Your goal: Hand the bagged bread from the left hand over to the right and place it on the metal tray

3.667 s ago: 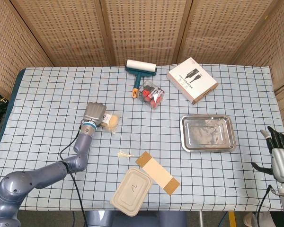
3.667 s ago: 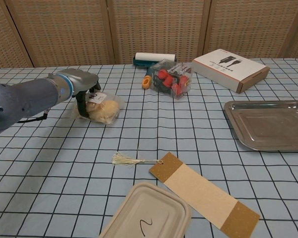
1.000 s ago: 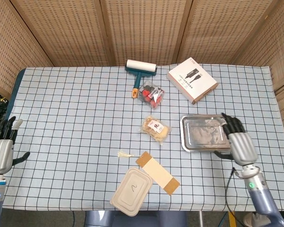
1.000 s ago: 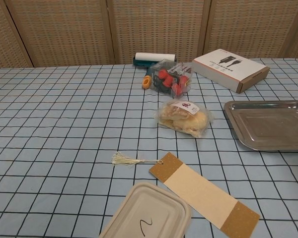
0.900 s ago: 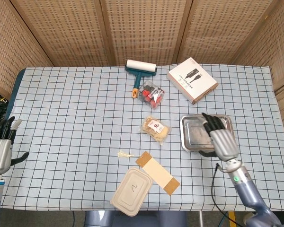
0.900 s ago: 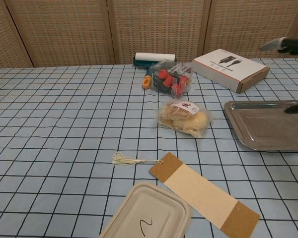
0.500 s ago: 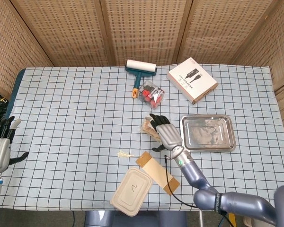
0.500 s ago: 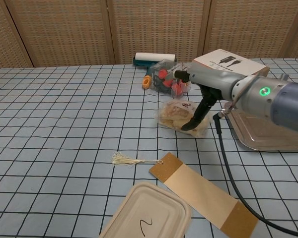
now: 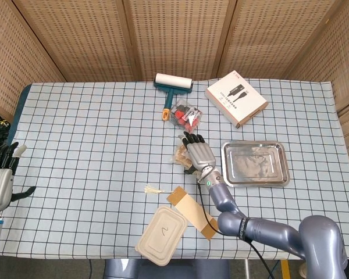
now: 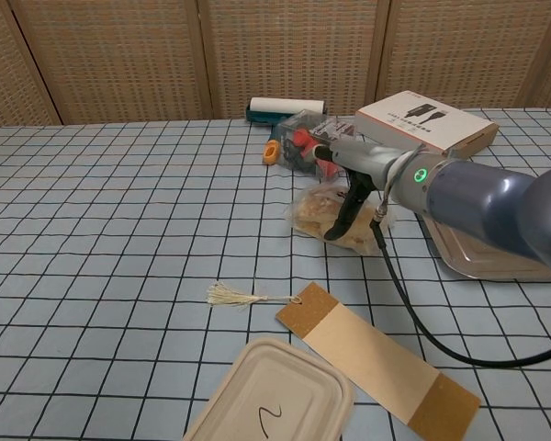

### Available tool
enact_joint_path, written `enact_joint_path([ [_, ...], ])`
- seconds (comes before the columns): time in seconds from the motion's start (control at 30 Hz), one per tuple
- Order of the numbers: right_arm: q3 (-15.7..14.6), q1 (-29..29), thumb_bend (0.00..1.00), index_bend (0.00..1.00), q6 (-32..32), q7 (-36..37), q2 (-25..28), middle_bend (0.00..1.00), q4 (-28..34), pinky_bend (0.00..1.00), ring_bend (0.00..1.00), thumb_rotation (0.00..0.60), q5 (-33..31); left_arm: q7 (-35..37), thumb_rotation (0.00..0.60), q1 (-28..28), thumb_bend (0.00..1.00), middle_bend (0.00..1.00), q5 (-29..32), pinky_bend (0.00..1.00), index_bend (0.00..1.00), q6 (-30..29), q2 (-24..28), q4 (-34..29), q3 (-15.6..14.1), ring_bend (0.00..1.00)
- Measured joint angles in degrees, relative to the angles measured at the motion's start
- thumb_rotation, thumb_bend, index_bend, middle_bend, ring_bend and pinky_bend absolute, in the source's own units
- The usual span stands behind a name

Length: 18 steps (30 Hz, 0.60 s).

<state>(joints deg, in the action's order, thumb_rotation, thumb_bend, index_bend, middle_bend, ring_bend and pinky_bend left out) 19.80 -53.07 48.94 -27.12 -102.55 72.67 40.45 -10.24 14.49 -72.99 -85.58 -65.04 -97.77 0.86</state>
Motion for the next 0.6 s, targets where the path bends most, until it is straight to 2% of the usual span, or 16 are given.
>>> enact_joint_path([
  [0.17, -1.3, -0.1, 0.06, 0.25, -0.3, 1.2, -2.9, 0.06, -5.4, 0.25, 0.01, 0.600, 0.7, -0.3, 0.600, -0.5, 0.01, 0.00, -0.7, 0.00, 0.00, 0.6, 0.3, -0.6, 0.4, 0.00],
  [0.23, -1.8, -0.2, 0.07, 0.32, -0.6, 1.7, -4.0, 0.14, -7.3, 0.33, 0.09, 0.600, 0.9, -0.1, 0.600, -0.8, 0.01, 0.00, -0.9, 0.00, 0.00, 0.7, 0.4, -0.7, 0.7, 0.00],
  [0.3, -2.1, -0.1, 0.10, 0.48, -0.4, 2.4, -5.3, 0.34, -9.0, 0.49, 0.29, 0.600, 1.4, 0.2, 0.600, -1.1, 0.01, 0.00, -1.0, 0.00, 0.00, 0.9, 0.5, -0.7, 0.9, 0.00],
  [0.4, -2.3, 0.2, 0.12, 0.64, 0.9, 3.3, -6.1, 0.50, -9.5, 0.63, 0.47, 0.600, 2.9, 0.5, 0.600, -1.3, 0.01, 0.00, -1.4, 0.00, 0.00, 1.0, 0.6, -0.7, 1.2, 0.00],
  [0.5, -1.9, 0.5, 0.13, 0.69, 3.1, 4.5, -6.1, 0.55, -8.5, 0.69, 0.53, 0.600, 5.2, 0.8, 0.600, -1.5, 0.01, 0.00, -1.9, 0.00, 0.00, 1.1, 0.6, -0.6, 1.4, 0.00],
  [0.6, -1.5, 0.8, 0.14, 0.72, 5.7, 5.2, -5.4, 0.57, -6.1, 0.71, 0.54, 0.600, 8.0, 0.8, 0.600, -1.8, 0.01, 0.00, -2.3, 0.00, 0.00, 1.4, 0.6, -0.6, 1.7, 0.00],
])
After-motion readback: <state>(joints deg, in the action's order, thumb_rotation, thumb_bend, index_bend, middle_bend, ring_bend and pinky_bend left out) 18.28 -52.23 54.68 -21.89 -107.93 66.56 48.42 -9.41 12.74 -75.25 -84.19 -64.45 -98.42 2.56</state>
